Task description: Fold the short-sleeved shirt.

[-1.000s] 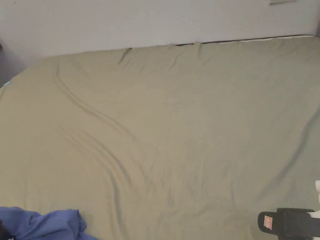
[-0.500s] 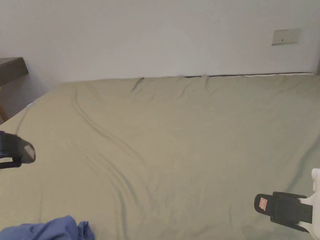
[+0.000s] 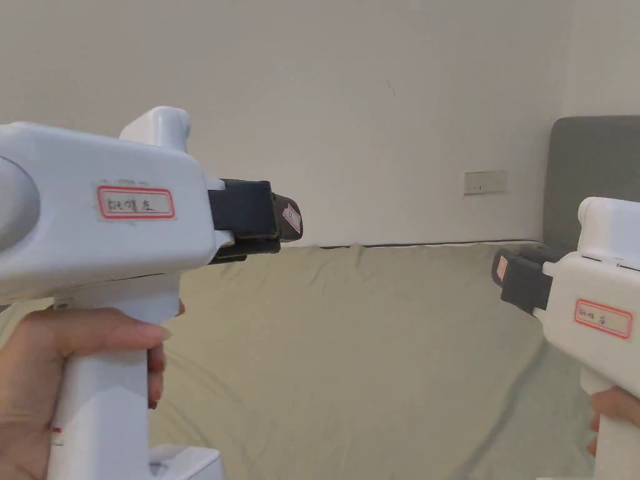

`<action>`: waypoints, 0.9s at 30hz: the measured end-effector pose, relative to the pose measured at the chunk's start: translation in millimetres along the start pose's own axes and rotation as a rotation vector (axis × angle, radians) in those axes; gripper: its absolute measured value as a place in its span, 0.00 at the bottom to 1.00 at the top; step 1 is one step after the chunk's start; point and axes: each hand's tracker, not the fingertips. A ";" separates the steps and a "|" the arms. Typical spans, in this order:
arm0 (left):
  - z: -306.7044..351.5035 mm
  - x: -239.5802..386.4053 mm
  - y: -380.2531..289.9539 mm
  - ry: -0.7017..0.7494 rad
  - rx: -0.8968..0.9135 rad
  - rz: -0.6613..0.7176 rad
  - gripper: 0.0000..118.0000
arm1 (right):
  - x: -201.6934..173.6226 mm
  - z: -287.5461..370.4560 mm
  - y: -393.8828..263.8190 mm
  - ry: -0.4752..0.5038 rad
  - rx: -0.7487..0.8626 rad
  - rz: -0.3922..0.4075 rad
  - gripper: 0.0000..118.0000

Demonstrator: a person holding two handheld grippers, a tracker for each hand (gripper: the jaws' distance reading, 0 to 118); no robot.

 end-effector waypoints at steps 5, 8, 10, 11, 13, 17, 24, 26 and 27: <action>-27.3 31.7 -31.0 0.535 0.084 -0.157 0.23 | -13.0 9.2 1.1 -0.147 0.119 0.119 0.05; -39.7 40.7 -42.6 0.734 0.025 -0.287 0.23 | -17.7 5.4 -2.9 -0.243 0.092 0.246 0.05; -32.9 37.7 -45.3 0.617 0.045 -0.198 0.23 | -15.4 9.1 -3.6 -0.199 0.071 0.190 0.05; -29.3 34.8 -44.5 0.565 0.043 -0.148 0.23 | -13.8 10.3 -4.4 -0.178 0.073 0.144 0.05; -26.1 31.1 -43.9 0.509 0.005 -0.106 0.23 | -13.5 14.1 -3.3 -0.179 0.060 0.136 0.05; -30.2 35.5 -50.3 0.590 -0.029 -0.195 0.23 | -17.9 16.9 -5.0 -0.204 0.078 0.215 0.07; -31.7 28.3 -53.8 0.554 -0.080 -0.159 0.24 | -15.2 17.9 -5.5 -0.195 0.066 0.202 0.27; -33.5 22.7 -53.6 0.529 -0.091 -0.128 0.42 | -13.4 17.0 -3.4 -0.173 0.057 0.184 0.74; -35.2 19.4 -54.6 0.493 -0.101 -0.094 0.87 | -13.6 15.9 -3.3 -0.172 0.056 0.178 1.00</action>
